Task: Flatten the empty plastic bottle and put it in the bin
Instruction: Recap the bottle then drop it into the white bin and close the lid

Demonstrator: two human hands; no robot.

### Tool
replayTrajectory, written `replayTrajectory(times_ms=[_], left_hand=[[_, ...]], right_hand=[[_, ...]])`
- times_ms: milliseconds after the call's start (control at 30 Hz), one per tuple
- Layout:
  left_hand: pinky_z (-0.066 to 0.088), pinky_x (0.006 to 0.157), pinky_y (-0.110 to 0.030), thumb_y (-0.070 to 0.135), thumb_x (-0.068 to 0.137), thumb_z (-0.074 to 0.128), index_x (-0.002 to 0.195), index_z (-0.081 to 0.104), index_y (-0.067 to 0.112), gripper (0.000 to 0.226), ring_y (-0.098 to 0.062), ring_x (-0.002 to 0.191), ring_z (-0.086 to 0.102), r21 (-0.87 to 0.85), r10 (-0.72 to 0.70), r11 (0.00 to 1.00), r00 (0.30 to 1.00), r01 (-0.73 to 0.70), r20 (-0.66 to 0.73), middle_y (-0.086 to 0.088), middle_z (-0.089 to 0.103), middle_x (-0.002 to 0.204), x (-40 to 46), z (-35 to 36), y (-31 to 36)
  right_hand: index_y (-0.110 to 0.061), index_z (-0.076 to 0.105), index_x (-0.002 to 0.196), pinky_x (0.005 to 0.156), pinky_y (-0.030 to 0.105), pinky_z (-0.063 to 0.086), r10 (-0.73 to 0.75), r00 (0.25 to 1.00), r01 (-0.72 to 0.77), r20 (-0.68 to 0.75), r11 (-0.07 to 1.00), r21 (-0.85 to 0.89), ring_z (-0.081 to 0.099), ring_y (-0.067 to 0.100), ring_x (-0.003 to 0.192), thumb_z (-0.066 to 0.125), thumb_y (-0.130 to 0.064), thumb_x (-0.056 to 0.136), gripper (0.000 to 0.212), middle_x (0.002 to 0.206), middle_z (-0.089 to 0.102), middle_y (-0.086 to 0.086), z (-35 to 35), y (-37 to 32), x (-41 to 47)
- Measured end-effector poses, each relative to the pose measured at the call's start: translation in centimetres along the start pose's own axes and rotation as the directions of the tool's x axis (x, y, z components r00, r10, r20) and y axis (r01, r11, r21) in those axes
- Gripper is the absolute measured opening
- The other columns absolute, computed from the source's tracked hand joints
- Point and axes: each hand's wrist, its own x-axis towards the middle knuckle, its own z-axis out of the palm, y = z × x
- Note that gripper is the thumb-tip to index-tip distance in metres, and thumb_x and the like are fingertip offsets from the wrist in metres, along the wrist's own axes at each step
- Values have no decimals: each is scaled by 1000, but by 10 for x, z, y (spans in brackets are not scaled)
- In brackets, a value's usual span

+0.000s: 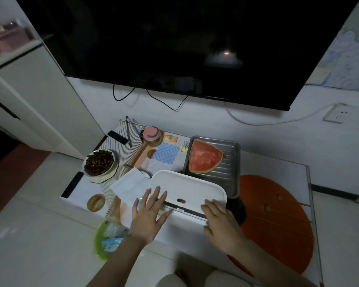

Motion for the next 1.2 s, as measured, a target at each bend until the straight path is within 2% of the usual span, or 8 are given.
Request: replayTrajectory(times_ms=[167,267,433,667,833,967,1100,1200], left_hand=[[-8,114,-44,47,96,29,143,-3,38,57,-16,143,-16,4,65,998,993,-66,103,6,-15,154,-2,12,8],[-7,114,-45,44,97,27,143,-4,37,56,-15,143,-13,-34,43,999,990,-38,134,7,-16,153,-1,15,7],[-5,114,-47,40,99,23,137,-10,45,51,-10,142,-14,-46,45,998,984,-37,171,11,-22,149,1,19,-1],[-8,112,-54,36,99,25,133,-18,52,57,-8,133,-32,-13,53,999,982,-51,181,14,-29,147,4,34,-12],[-13,108,-52,38,97,27,130,-23,55,62,-11,131,-36,50,51,997,979,-62,200,13,-32,147,5,36,-15],[-9,112,-51,38,97,29,132,-21,52,62,-13,134,-30,45,59,997,977,-69,203,12,-30,148,4,31,-11],[-10,113,-47,41,96,30,136,-12,48,58,-15,143,-15,7,48,999,983,-50,175,11,-22,150,2,22,-2],[-8,114,-48,46,95,27,138,-7,47,55,-15,144,-10,20,48,998,989,-51,142,9,-15,154,4,15,4]], right_hand=[[-23,10,146,119,43,3,-10,998,16,69,996,-83,-3,23,146,45,-25,94,63,160,1,1,11,-10,11],[-27,4,147,117,46,4,-44,993,57,110,991,-119,-9,23,145,45,-24,94,67,159,-10,-3,14,-17,21],[-30,1,146,117,48,7,-63,982,91,176,983,-159,-8,24,145,45,-26,92,70,159,-10,-5,20,-23,36],[-26,7,146,113,51,17,-34,988,72,148,963,-260,4,30,145,51,-27,88,72,160,2,3,37,-24,44],[-26,39,138,99,49,44,-29,994,59,104,953,-298,42,32,133,75,-37,68,80,150,39,4,33,-28,41],[-29,1,146,115,50,14,-58,988,93,146,964,-248,0,30,146,53,-28,88,78,160,-4,1,36,-22,41],[-33,3,146,117,49,9,-35,981,65,193,986,-155,-5,26,146,47,-24,93,69,160,-6,-4,20,-25,43],[-33,12,145,118,46,7,-7,991,14,133,999,-52,2,24,146,46,-21,95,61,160,4,-5,11,-29,44]])
